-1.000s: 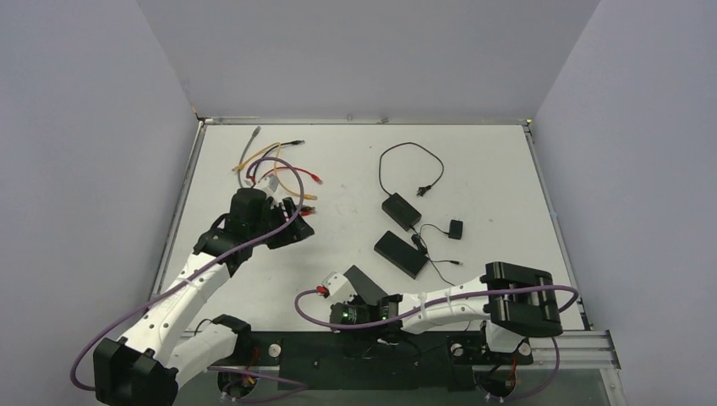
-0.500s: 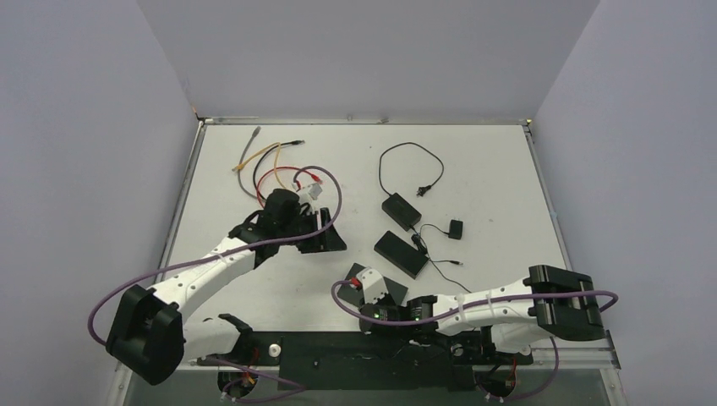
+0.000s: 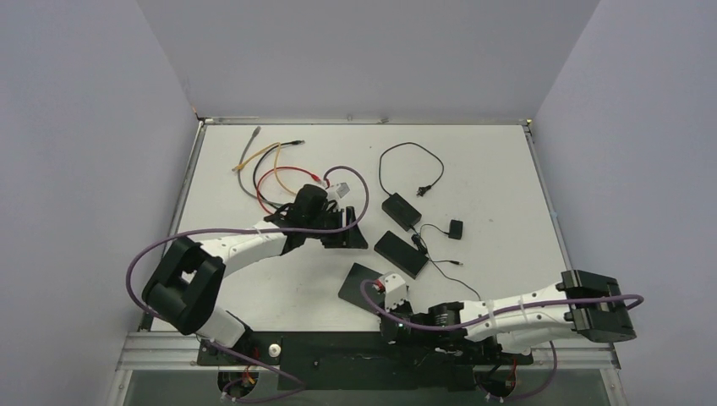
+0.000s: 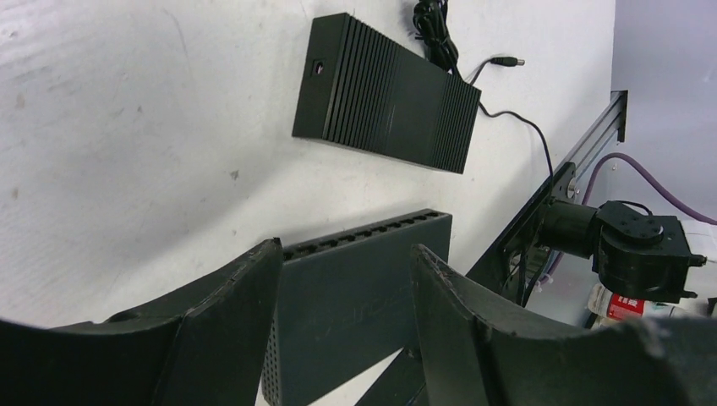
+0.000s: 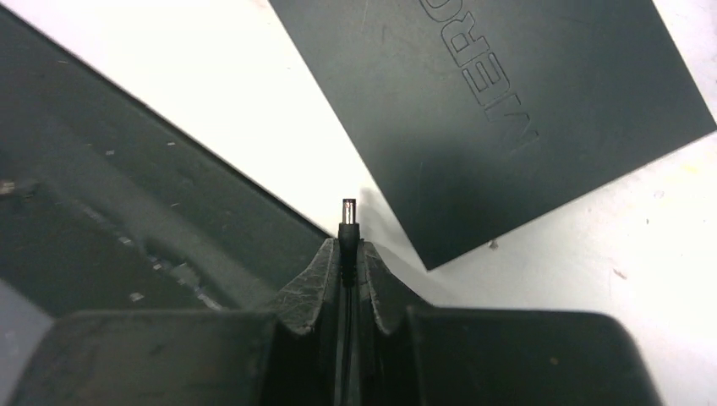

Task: Insert the plug into the switch port
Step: Adjust the switch port at the center of the board.

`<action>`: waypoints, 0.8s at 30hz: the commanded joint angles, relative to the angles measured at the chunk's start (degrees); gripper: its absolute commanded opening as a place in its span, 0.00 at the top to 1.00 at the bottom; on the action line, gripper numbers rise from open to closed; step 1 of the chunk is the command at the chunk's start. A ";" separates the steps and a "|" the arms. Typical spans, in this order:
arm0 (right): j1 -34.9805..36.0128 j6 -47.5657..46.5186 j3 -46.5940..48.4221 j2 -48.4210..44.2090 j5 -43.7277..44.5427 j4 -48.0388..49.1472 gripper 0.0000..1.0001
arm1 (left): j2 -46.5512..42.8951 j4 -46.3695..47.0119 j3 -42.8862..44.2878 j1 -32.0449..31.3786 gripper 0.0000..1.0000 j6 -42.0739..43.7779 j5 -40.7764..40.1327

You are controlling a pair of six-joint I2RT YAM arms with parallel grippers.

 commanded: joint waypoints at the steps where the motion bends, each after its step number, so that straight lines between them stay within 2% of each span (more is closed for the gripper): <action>1: 1.75 5.27 -0.71 -8.55 2.55 -3.35 1.00 | 4.07 9.49 3.54 -0.62 0.46 0.86 3.36; 7: 2.92 11.14 -2.12 -16.84 6.63 -11.58 1.00 | 10.22 13.53 5.95 -1.46 0.46 0.65 6.03; 13: 3.56 21.14 -1.97 -22.51 15.62 -22.23 1.00 | 14.21 14.33 6.93 -2.17 0.46 1.57 7.44; 16: 3.49 25.49 -2.02 -22.56 19.12 -24.53 1.00 | 14.89 13.91 6.58 -2.30 0.47 2.37 7.54; 24: 1.08 30.06 -2.91 -16.98 20.21 -25.63 1.00 | 14.30 11.52 4.63 -2.39 0.50 4.47 7.16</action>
